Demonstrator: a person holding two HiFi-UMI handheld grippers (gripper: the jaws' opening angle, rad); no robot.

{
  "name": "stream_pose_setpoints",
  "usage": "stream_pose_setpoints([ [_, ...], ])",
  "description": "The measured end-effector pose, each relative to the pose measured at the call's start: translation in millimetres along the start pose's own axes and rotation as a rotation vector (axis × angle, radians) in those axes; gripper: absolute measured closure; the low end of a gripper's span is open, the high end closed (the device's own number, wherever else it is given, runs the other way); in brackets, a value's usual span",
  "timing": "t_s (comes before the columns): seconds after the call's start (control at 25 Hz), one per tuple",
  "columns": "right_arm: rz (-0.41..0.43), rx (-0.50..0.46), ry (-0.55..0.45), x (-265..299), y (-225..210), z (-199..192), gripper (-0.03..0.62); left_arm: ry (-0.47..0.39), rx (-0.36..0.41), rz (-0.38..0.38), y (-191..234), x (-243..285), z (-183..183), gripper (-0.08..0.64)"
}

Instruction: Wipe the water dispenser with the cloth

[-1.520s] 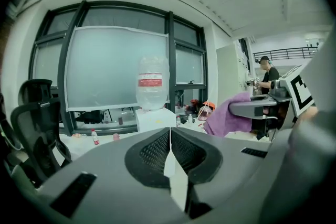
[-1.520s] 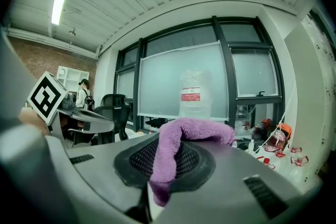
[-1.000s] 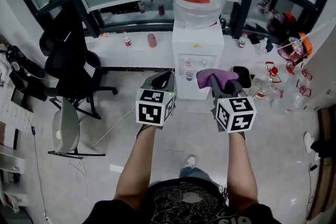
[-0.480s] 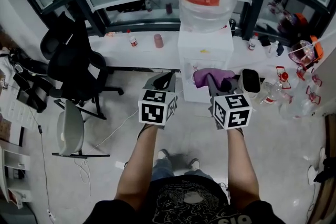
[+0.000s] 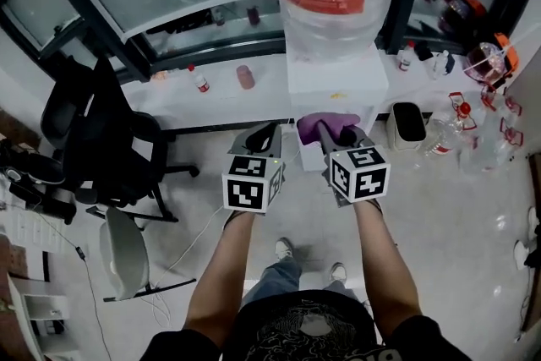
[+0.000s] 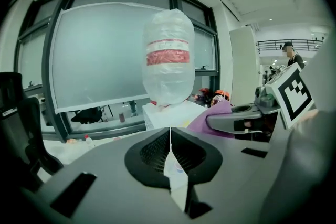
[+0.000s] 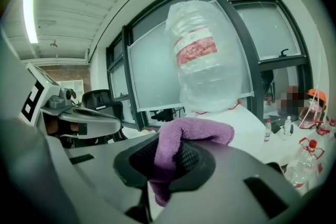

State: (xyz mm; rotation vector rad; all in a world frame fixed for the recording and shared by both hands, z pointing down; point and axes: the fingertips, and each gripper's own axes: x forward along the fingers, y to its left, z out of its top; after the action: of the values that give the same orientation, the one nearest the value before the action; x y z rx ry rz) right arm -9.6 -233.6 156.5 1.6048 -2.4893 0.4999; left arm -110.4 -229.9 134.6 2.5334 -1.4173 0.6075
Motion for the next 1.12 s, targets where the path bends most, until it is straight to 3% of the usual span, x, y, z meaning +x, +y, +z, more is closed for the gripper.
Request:
stream_pose_setpoints([
  [0.28, -0.036, 0.074, 0.039, 77.9, 3.5, -19.7, 0.551, 0.036, 0.033, -0.097, 34.7, 50.2, -13.7, 0.532],
  [0.6, -0.073, 0.186, 0.059, 128.3, -4.8, -39.3, 0.551, 0.051, 0.057, -0.193, 43.3, 82.1, -18.7, 0.532],
  [0.84, -0.073, 0.200, 0.050, 137.0, -24.8, -39.6, 0.551, 0.057, 0.056, -0.211, 31.7, 101.3, -27.3, 0.532],
  [1.12, -0.044, 0.190, 0.052, 123.6, -54.3, -33.9, 0.552, 0.048, 0.046, -0.172, 14.3, 116.9, -15.8, 0.532],
])
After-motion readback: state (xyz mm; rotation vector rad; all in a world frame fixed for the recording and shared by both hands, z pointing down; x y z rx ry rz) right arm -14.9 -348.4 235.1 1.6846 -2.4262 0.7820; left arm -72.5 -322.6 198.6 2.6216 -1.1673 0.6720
